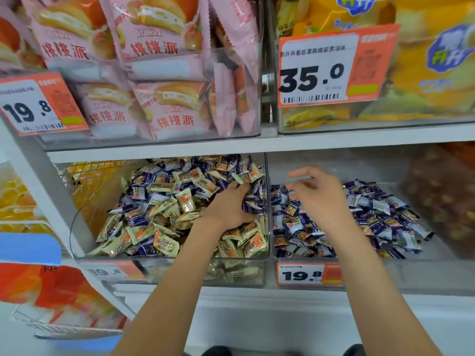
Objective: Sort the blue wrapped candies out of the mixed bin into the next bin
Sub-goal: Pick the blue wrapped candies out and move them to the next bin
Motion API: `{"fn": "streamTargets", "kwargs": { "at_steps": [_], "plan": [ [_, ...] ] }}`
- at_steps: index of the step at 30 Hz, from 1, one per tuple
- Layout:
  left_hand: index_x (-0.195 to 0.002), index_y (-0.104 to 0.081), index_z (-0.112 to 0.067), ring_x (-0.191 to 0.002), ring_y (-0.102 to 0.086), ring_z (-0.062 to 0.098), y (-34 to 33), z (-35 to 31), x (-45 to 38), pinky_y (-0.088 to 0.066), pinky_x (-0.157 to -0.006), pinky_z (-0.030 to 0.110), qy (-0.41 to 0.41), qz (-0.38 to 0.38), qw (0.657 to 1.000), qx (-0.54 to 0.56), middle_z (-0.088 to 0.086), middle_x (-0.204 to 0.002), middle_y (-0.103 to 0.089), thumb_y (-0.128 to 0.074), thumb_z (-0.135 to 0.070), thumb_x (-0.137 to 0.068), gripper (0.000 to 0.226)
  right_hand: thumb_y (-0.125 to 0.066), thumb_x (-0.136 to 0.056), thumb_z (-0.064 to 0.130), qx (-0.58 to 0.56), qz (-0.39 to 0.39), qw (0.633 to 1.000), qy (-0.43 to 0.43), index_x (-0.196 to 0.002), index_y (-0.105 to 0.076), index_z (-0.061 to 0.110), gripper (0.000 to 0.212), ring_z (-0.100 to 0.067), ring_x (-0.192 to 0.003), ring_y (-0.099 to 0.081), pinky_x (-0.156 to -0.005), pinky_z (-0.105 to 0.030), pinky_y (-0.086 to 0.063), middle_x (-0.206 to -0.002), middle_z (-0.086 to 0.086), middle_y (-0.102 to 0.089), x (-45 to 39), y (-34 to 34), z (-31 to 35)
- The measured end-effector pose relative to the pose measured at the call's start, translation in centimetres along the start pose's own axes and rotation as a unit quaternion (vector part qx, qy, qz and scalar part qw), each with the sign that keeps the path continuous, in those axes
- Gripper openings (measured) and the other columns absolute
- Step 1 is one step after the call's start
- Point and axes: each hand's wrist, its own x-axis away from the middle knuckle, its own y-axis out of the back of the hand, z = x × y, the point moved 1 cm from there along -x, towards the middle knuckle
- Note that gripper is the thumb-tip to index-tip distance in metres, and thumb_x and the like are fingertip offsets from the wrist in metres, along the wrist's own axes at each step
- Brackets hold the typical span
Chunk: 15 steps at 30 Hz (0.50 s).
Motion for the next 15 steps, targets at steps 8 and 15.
{"fn": "streamTargets", "kwargs": {
  "at_steps": [8,15],
  "plan": [
    [-0.144,-0.033,-0.018,-0.137,-0.031,0.022,2.1,-0.6,1.2,-0.028,-0.108,0.034,0.023,0.035,0.989,0.143,0.004,-0.152,-0.030,-0.063,-0.049,-0.082,0.076,-0.052,-0.090,0.004,-0.001,0.001,1.000,0.015,-0.085,-0.058,0.030,0.026,-0.041,-0.084,-0.063,-0.057,-0.038,-0.049,-0.091,-0.014,-0.068,-0.5,-0.2,-0.3],
    [-0.140,-0.041,-0.018,-0.129,-0.042,0.025,4.5,-1.6,3.2,-0.035,-0.103,0.037,0.031,-0.020,0.975,0.218,0.007,-0.146,-0.040,-0.061,-0.053,-0.082,0.070,-0.059,-0.090,0.024,-0.007,0.057,0.991,0.124,-0.107,-0.060,0.037,0.021,-0.009,-0.077,-0.065,-0.064,-0.022,-0.050,-0.105,0.013,-0.063,0.9,-0.6,1.6]
  ]
}}
